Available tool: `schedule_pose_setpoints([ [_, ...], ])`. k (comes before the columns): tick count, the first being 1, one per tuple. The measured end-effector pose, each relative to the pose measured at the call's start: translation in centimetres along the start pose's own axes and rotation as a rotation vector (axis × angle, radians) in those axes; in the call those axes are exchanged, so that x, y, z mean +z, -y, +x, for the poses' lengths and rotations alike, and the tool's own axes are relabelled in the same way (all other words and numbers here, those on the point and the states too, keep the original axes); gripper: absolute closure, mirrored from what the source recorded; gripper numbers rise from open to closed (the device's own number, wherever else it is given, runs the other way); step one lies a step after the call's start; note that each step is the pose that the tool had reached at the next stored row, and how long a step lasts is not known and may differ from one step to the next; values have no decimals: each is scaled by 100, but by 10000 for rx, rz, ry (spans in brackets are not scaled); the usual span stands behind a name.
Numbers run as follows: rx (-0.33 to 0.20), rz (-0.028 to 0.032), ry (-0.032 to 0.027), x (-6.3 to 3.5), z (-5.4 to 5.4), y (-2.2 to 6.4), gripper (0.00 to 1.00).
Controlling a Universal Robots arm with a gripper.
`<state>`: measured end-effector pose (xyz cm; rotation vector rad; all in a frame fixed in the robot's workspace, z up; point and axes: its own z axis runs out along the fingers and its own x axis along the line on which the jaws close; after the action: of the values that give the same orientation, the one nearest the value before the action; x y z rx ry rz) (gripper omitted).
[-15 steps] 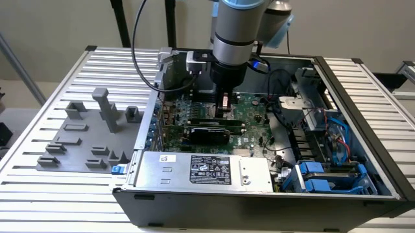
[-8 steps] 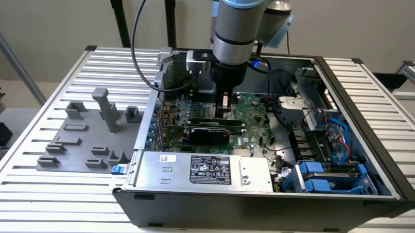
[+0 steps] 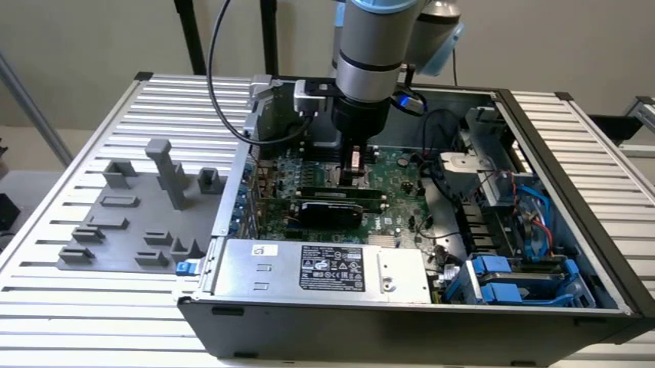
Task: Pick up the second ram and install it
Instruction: 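Press down the second ram until it locks into place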
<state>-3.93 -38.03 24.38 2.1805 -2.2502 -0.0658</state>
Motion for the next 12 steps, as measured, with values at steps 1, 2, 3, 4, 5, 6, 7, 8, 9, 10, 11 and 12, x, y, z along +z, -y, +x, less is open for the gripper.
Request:
schedule_pose_setpoints([
  [1,0,0,0,1,0,0,100],
  [2,0,1,2,9,0,0,100],
  [3,0,2,0,26,-1,1,100],
  [4,-1,6,-1,43,-3,2,100],
  [5,-1,10,1,62,-4,2,100],
  [6,0,13,1,81,-5,2,100],
  [7,-1,16,2,99,-6,3,100],
  [8,-1,21,1,117,-6,4,100],
  [9,-1,25,-3,134,-5,4,100],
  [10,-1,28,-12,148,-4,4,100],
  [11,-1,37,-13,165,-3,5,100],
  [12,0,41,-15,183,-2,4,100],
])
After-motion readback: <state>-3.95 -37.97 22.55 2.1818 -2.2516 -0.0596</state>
